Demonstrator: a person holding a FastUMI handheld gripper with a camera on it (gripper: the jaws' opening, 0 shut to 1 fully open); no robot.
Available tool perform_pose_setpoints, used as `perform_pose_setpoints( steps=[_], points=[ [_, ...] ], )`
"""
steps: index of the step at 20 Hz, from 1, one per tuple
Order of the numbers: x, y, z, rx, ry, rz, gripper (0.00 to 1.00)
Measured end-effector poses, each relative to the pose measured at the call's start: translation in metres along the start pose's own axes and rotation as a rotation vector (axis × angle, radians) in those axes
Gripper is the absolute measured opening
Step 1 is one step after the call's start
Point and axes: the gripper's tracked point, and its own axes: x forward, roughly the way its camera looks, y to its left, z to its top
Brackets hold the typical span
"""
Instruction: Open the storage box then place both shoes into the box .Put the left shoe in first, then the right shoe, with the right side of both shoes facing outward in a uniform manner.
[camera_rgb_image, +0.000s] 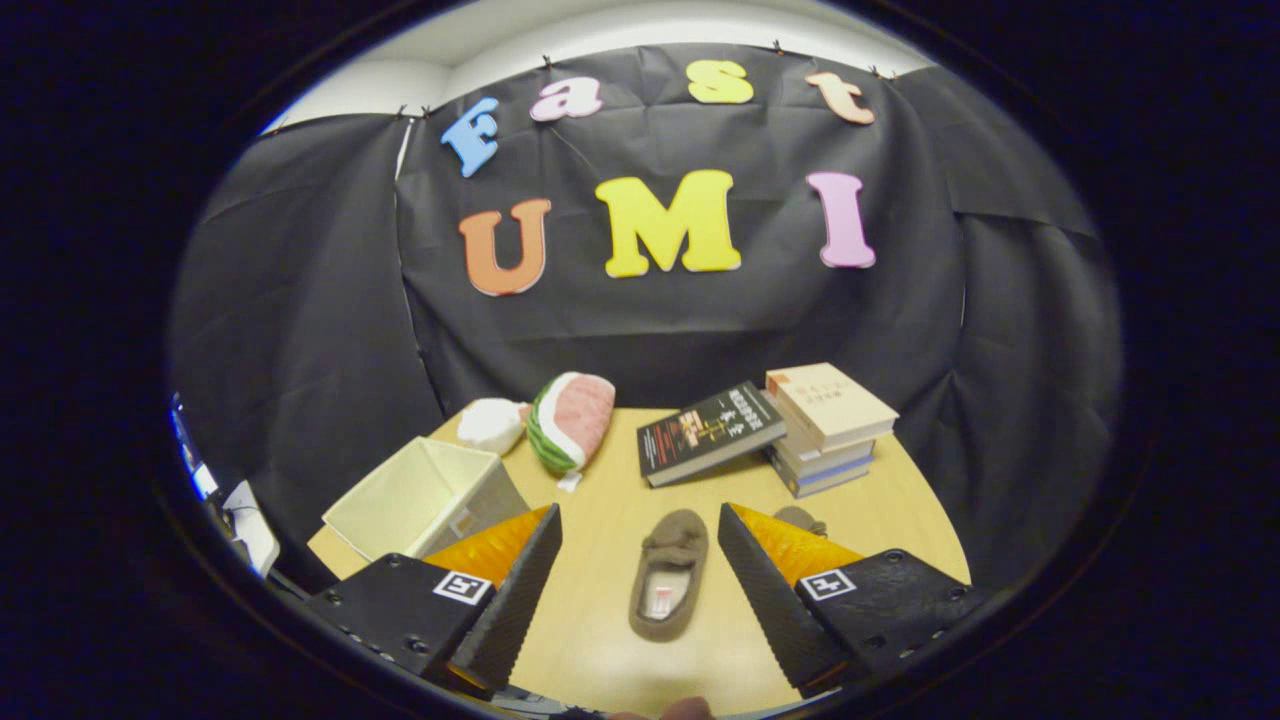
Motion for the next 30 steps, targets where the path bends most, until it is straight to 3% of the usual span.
perform_pose_setpoints(
  steps=[6, 11, 15, 21, 26, 29, 30],
  points=[
    [0.056, -0.036, -0.059, 0.061, 0.212, 0.016, 0.96],
    [0.098, -0.055, -0.100, 0.081, 0.413, -0.021, 0.96],
    [0.126, -0.063, -0.119, 0.095, 0.490, -0.060, 0.96],
    [0.161, -0.063, -0.142, 0.100, 0.535, -0.116, 0.59],
    [0.174, -0.066, -0.149, 0.160, 0.543, -0.176, 0.12],
    [0.177, -0.067, -0.153, 0.171, 0.551, -0.201, 0.12],
    [0.176, -0.065, -0.153, 0.176, 0.556, -0.206, 0.00]
  ],
)
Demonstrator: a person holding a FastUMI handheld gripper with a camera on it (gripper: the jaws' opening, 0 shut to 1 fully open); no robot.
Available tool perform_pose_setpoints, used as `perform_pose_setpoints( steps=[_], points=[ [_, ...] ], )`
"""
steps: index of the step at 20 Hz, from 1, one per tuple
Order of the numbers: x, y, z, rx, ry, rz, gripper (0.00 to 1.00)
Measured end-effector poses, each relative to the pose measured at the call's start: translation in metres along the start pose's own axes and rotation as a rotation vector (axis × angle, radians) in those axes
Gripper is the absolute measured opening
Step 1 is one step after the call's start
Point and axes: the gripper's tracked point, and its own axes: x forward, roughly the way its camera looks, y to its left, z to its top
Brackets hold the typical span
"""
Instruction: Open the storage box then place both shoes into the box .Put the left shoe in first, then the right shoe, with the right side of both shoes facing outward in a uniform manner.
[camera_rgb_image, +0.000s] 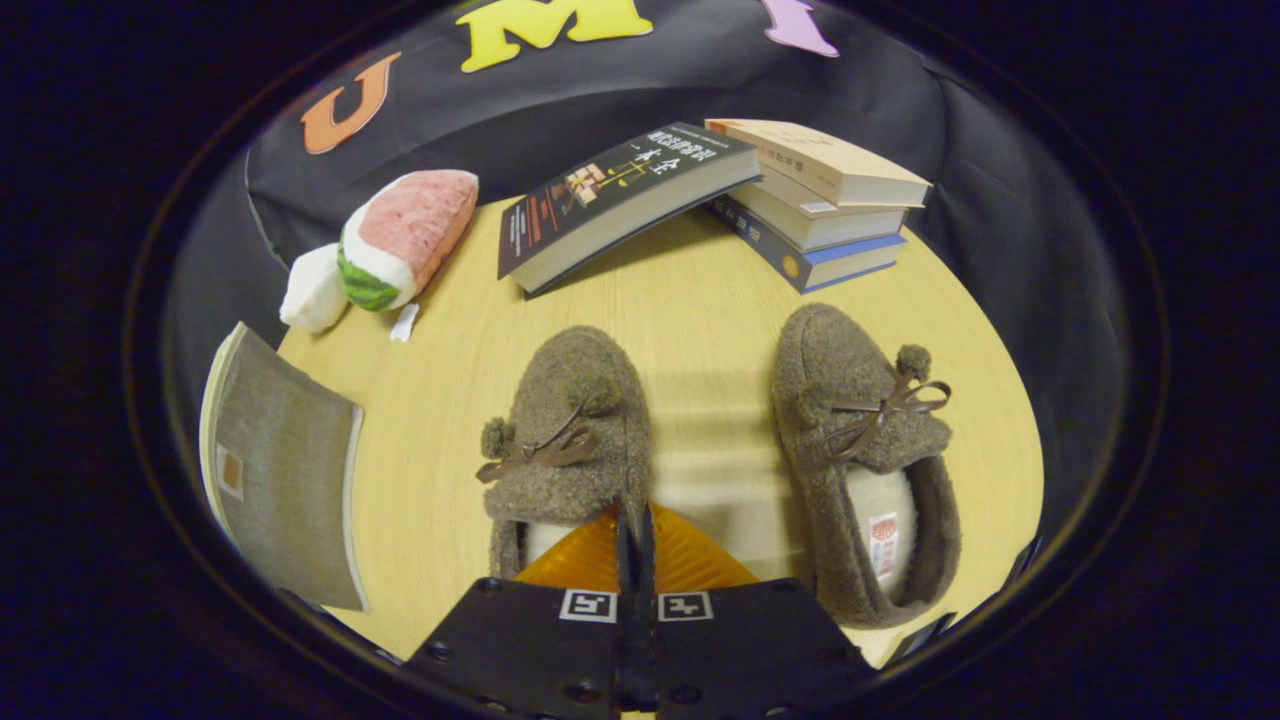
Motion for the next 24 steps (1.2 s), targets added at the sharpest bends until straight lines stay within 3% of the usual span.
perform_pose_setpoints(
  steps=[5, 11, 20, 24],
  points=[
    [-0.010, 0.008, -0.004, 0.168, 0.023, 0.055, 0.00],
    [-0.060, 0.041, 0.002, 0.276, -0.027, 0.103, 0.00],
    [-0.179, 0.176, 0.048, 0.333, -0.186, 0.279, 0.00],
    [-0.201, 0.247, 0.054, 0.329, -0.204, 0.351, 0.00]
  ],
)
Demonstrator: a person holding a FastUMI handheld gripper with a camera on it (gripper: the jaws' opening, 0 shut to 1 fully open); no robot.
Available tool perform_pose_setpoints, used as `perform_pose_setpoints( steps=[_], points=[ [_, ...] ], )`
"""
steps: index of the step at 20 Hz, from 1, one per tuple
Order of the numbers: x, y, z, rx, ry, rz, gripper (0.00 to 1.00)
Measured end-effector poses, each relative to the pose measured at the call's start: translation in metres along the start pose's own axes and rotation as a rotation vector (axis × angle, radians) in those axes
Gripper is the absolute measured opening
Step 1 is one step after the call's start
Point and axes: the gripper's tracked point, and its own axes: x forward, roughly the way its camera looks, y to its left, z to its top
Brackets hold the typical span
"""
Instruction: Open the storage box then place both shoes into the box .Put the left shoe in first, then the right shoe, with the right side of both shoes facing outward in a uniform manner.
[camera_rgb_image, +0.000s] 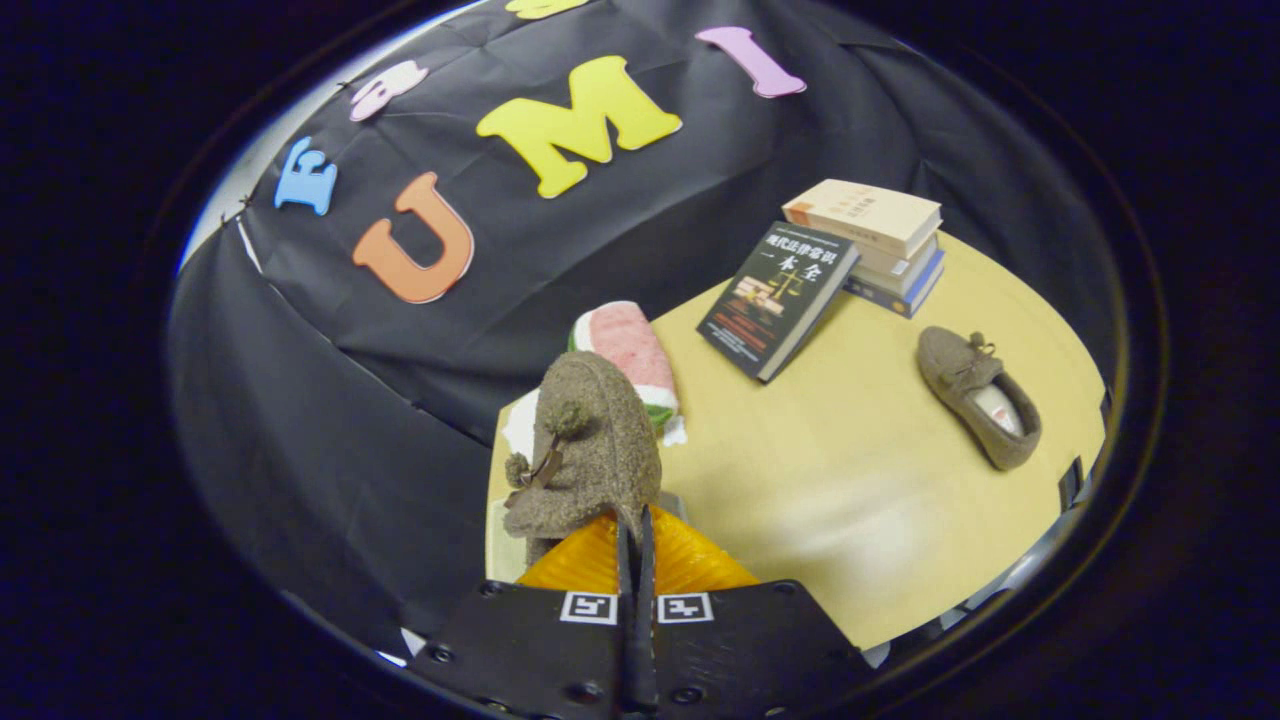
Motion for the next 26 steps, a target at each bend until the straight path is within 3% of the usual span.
perform_pose_setpoints(
  steps=[7, 14, 25, 26],
  points=[
    [0.044, 0.066, -0.080, -0.032, 0.085, 0.026, 0.00],
    [0.097, 0.067, -0.139, -0.033, 0.161, -0.017, 0.00],
    [0.157, 0.051, -0.184, -0.081, 0.263, -0.079, 0.01],
    [0.159, 0.052, -0.185, -0.085, 0.277, -0.078, 0.09]
  ],
)
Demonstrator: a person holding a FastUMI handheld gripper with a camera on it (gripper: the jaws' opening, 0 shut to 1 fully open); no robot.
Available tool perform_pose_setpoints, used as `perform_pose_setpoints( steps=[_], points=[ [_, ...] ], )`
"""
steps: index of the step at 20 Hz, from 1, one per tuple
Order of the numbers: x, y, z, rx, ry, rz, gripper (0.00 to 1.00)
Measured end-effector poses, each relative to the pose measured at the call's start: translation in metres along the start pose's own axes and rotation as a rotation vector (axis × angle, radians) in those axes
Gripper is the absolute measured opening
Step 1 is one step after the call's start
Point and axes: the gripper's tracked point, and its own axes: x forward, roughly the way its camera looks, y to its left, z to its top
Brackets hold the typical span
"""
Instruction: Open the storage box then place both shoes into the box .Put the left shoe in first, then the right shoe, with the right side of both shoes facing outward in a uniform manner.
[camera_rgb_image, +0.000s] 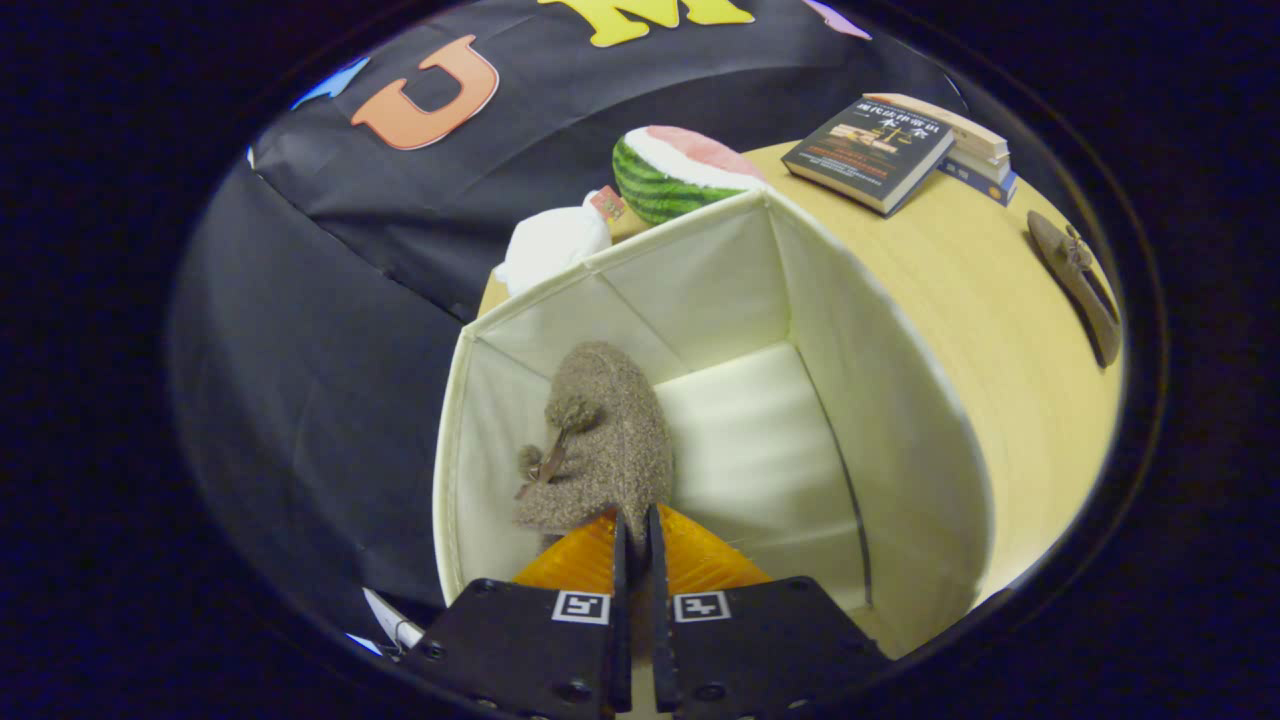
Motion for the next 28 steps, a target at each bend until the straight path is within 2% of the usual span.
perform_pose_setpoints(
  steps=[2, 3, 4, 5, 9, 12, 14, 19, 28],
  points=[
    [-0.001, 0.004, 0.002, -0.013, -0.011, 0.014, 0.09],
    [0.002, 0.005, 0.003, -0.032, -0.013, 0.016, 0.12],
    [-0.004, 0.007, 0.005, -0.048, -0.018, 0.021, 0.22],
    [-0.008, 0.007, 0.006, -0.064, -0.024, 0.024, 0.26],
    [-0.034, 0.007, 0.018, -0.160, -0.091, 0.027, 0.64],
    [-0.071, 0.005, 0.028, -0.242, -0.153, 0.033, 0.90],
    [-0.100, -0.001, 0.040, -0.284, -0.210, 0.038, 0.95],
    [-0.176, -0.047, 0.082, -0.334, -0.348, 0.024, 0.96],
    [-0.292, -0.222, 0.151, -0.374, -0.509, -0.089, 0.96]
  ],
)
